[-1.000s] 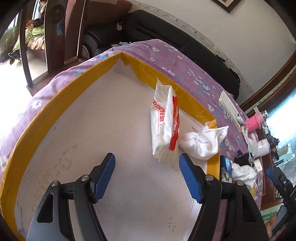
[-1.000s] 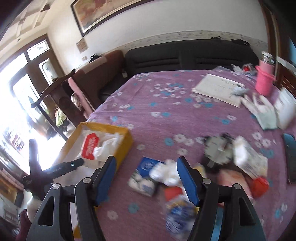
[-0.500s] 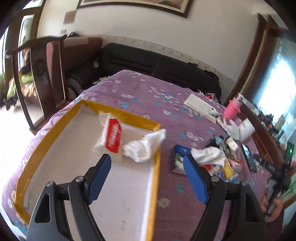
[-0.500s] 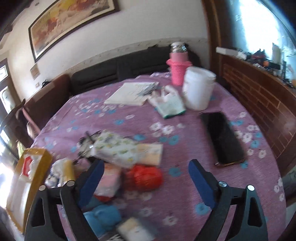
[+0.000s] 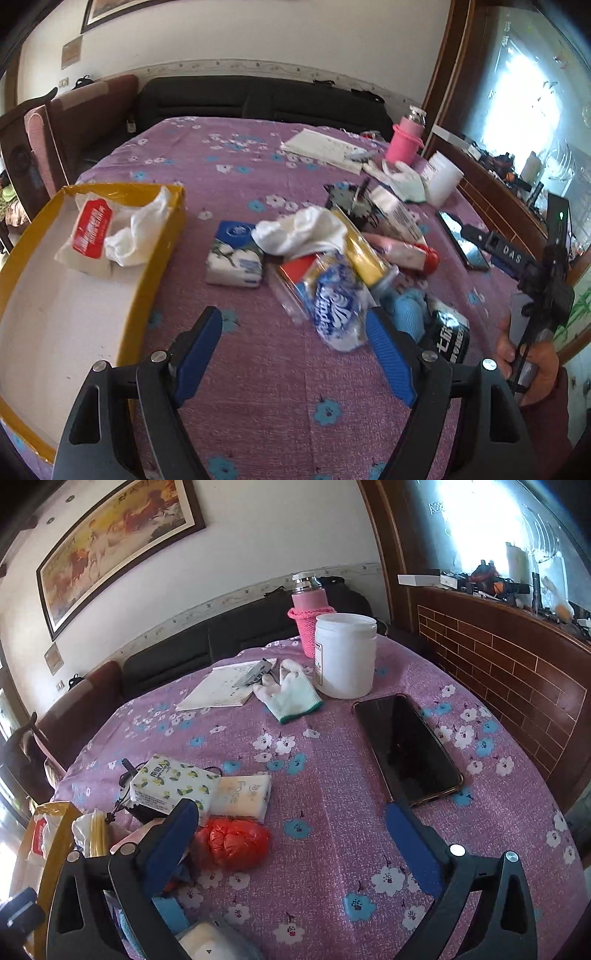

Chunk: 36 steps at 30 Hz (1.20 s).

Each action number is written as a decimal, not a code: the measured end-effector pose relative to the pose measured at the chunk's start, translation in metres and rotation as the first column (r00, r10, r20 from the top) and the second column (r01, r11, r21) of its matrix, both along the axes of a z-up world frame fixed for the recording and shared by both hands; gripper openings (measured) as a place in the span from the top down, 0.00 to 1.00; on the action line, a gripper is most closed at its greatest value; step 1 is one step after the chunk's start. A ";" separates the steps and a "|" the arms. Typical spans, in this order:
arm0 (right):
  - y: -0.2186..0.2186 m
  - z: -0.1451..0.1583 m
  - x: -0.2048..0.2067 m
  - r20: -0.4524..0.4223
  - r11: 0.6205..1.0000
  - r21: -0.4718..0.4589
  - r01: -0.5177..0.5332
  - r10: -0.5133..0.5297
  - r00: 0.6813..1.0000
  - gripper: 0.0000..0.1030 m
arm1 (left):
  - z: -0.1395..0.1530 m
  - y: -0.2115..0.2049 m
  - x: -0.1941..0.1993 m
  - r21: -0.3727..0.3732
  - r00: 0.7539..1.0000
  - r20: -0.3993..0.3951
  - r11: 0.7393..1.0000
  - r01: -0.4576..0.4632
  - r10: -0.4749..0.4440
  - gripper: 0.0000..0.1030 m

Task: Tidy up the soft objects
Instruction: 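Grasp the white cloth from the pile with the left gripper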

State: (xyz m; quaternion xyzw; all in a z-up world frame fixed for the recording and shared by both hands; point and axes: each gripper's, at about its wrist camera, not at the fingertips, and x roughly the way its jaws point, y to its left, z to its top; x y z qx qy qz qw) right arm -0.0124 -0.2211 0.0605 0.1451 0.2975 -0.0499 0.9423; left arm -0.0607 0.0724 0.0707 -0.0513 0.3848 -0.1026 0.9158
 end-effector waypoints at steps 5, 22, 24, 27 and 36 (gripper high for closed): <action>-0.002 -0.007 0.004 -0.023 1.000 0.010 0.011 -0.011 1.000 0.01 | -0.005 -0.003 -0.003 0.030 1.000 -0.001 0.999 0.015 -0.015 0.23; 0.000 -0.018 0.010 -0.059 1.000 -0.002 0.025 -0.025 0.998 0.01 | -0.005 0.007 0.081 0.017 0.998 -0.066 1.000 0.006 -0.005 0.25; 0.001 -0.019 0.011 -0.063 1.000 0.000 0.019 -0.019 0.998 0.01 | -0.003 0.004 0.100 -0.026 0.997 -0.071 1.000 0.007 -0.009 0.25; 0.001 -0.019 0.012 -0.068 1.000 0.003 0.012 -0.012 0.998 0.01 | -0.012 -0.006 0.133 -0.064 0.990 -0.136 0.998 0.028 -0.037 0.25; 0.007 -0.019 0.015 -0.071 1.000 -0.017 0.002 -0.003 0.997 0.01 | -0.016 -0.029 0.113 0.052 0.984 -0.128 0.990 0.134 -0.127 0.95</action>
